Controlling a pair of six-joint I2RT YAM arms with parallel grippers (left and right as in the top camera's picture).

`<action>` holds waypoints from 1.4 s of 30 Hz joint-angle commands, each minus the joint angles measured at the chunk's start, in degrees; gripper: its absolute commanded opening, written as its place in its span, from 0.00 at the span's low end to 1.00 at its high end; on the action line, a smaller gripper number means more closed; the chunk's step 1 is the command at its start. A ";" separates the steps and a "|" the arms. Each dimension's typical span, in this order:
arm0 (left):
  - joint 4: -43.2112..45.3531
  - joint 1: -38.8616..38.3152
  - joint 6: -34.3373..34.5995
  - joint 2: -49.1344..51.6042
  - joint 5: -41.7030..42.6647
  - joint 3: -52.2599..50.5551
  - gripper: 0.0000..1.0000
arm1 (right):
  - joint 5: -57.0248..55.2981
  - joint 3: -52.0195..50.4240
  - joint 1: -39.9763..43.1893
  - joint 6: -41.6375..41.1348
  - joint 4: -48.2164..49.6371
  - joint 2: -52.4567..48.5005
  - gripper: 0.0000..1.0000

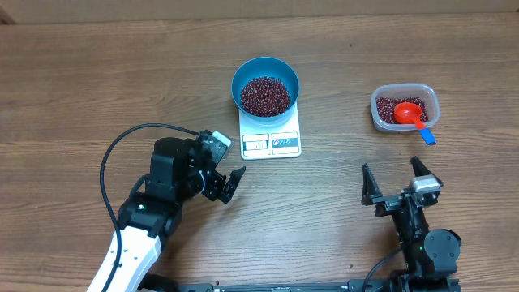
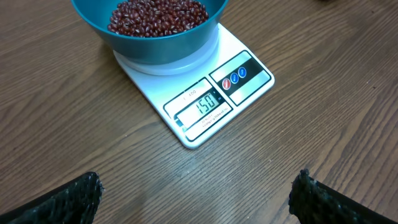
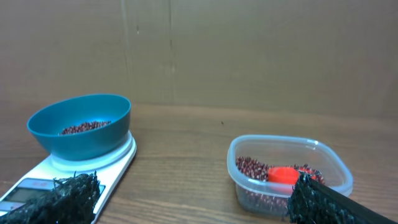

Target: Scoop item into bowl and weigh 150g on scale

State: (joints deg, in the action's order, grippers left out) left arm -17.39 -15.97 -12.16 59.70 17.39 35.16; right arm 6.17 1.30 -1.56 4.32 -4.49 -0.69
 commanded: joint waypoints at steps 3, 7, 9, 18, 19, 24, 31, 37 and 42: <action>0.04 0.20 0.61 0.31 0.02 0.09 1.00 | -0.09 -0.85 -0.35 0.07 0.39 0.52 1.00; 0.04 0.20 0.61 0.31 0.02 0.09 1.00 | -0.09 -0.85 -0.35 0.07 0.39 0.52 1.00; 0.04 0.20 0.61 0.31 0.02 0.09 1.00 | -0.09 -0.85 -0.35 0.07 0.39 0.52 1.00; 0.04 0.20 0.61 0.31 0.04 0.09 0.99 | -0.09 -0.85 -0.35 0.07 0.39 0.52 1.00; 0.04 0.20 0.61 0.31 0.02 0.09 1.00 | -0.09 -0.85 -0.35 0.07 0.39 0.52 1.00; 0.02 0.20 0.61 0.28 0.04 0.09 0.99 | -0.09 -0.85 -0.35 0.07 0.37 0.52 1.00; -2.19 0.20 0.57 0.31 -0.22 0.09 0.99 | -0.09 -0.85 -0.35 0.07 0.37 0.52 1.00; -2.01 1.01 0.59 -4.07 -3.34 0.02 0.99 | -0.09 -0.85 -0.35 0.07 0.37 0.52 1.00; -2.05 4.81 1.60 -11.52 -3.41 -1.14 1.00 | -0.09 -0.85 -0.35 0.07 0.37 0.52 1.00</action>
State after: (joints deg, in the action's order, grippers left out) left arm -19.68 -13.61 -12.12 53.43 14.92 35.16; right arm 6.15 1.06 -1.56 4.32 -4.45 -0.69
